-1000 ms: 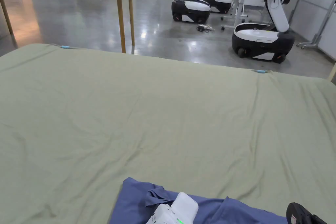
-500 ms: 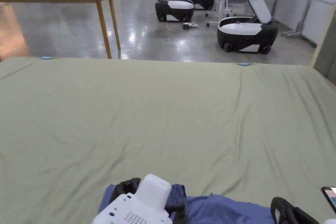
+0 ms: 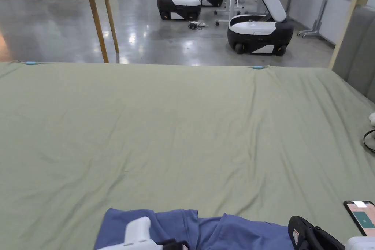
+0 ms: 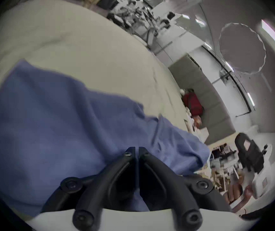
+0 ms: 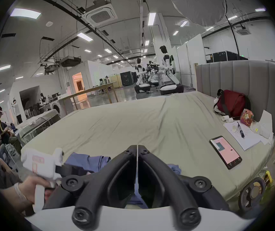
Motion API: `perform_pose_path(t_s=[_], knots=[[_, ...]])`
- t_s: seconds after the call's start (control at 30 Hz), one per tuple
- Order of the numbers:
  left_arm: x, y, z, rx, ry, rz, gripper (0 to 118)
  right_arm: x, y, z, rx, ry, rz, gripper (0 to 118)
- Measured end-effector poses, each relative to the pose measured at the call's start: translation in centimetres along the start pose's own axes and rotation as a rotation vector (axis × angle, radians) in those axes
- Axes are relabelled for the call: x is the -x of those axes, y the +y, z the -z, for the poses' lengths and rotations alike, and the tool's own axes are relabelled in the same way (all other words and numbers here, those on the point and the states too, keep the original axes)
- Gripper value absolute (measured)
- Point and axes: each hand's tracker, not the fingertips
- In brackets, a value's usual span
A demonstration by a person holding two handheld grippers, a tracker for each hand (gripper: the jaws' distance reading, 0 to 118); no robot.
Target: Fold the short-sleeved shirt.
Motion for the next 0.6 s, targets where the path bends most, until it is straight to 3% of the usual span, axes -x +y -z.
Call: perform_pose_path(t_s=[0.17, 0.27, 0.4, 0.43, 0.47, 0.5, 0.53, 0.6], knots=[[-1.2, -0.2, -0.5, -0.043, 0.057, 0.029, 3, 0.2, 0.2, 0.2, 0.006, 0.005, -0.006, 7], [-1.0, 1.2, -5.4, -0.134, 0.167, 0.099, 3, 0.7, 0.1, 0.2, 0.004, 0.018, -0.010, 7], [1.5, 3.1, -11.7, -0.257, 0.252, 0.061, 6, 1.7, -0.2, 0.9, 0.015, 0.041, -0.008, 7], [2.6, 3.4, -12.9, -0.269, 0.251, 0.034, 34, 2.0, -0.2, 1.1, 0.019, 0.046, -0.006, 7], [3.8, 3.8, -13.7, -0.245, 0.245, 0.011, 75, 2.5, -0.3, 1.2, 0.020, 0.054, -0.007, 7], [4.9, 3.9, -14.1, -0.209, 0.241, -0.023, 107, 2.8, -0.3, 1.3, 0.020, 0.060, -0.008, 7], [5.3, 3.9, -14.6, -0.213, 0.220, -0.043, 116, 3.3, -0.3, 1.3, 0.020, 0.066, -0.012, 7], [7.3, 3.9, -15.0, -0.212, 0.199, -0.112, 116, 4.1, -0.3, 1.4, 0.020, 0.075, -0.024, 7]])
